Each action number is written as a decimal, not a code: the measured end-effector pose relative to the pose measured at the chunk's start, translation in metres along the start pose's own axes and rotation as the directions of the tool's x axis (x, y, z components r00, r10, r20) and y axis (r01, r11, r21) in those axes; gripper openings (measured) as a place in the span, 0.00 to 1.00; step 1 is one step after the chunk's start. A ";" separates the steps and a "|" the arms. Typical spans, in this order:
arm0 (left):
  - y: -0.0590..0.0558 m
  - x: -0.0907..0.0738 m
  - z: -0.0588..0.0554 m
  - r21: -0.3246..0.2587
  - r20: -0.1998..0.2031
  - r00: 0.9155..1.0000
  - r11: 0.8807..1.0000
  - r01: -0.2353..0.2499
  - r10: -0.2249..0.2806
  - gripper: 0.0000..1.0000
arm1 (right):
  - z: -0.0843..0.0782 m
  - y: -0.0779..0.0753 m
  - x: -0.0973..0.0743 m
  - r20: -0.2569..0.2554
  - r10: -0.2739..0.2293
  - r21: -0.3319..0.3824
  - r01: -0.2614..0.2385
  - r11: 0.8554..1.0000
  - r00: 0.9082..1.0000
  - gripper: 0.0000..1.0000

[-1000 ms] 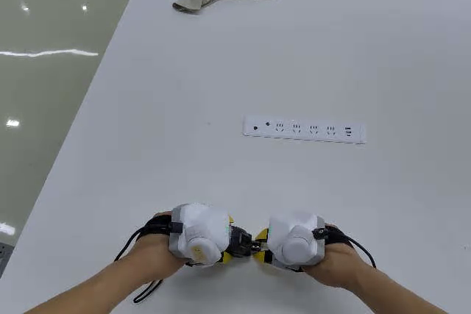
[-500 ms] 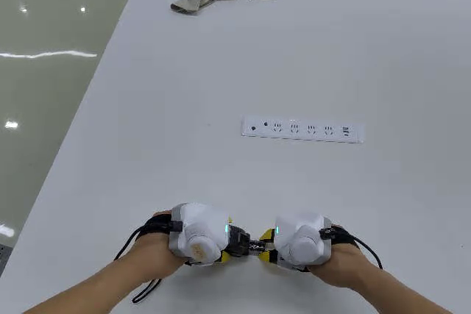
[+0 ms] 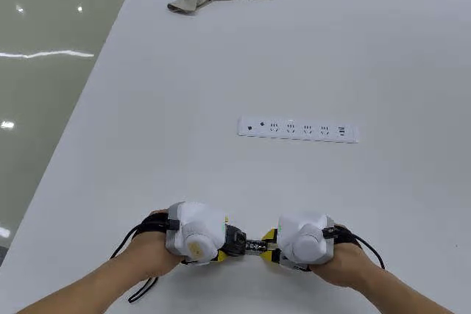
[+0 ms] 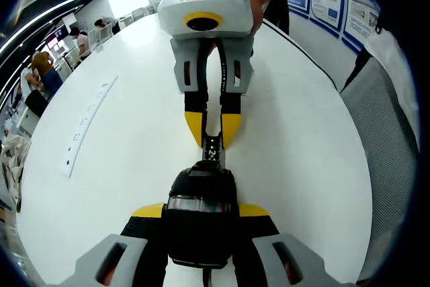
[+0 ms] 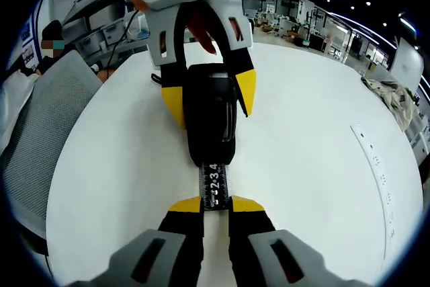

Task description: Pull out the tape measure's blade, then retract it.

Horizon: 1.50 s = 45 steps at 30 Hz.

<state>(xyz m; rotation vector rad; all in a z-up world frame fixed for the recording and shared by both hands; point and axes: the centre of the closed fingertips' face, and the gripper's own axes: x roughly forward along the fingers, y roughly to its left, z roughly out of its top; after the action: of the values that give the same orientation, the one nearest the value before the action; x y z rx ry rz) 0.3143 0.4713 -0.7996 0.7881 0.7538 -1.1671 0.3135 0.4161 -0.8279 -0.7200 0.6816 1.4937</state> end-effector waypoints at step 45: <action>-0.001 0.000 0.000 0.011 -0.023 1.000 1.000 0.016 -0.016 0.34 | -0.048 -0.003 -0.042 -0.018 -0.034 0.069 0.036 0.997 0.999 0.12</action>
<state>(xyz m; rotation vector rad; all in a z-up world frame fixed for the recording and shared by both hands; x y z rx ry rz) 0.3131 0.4713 -0.7997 0.8077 0.7746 -1.1793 0.3188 0.3522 -0.8250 -0.6886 0.7262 1.4268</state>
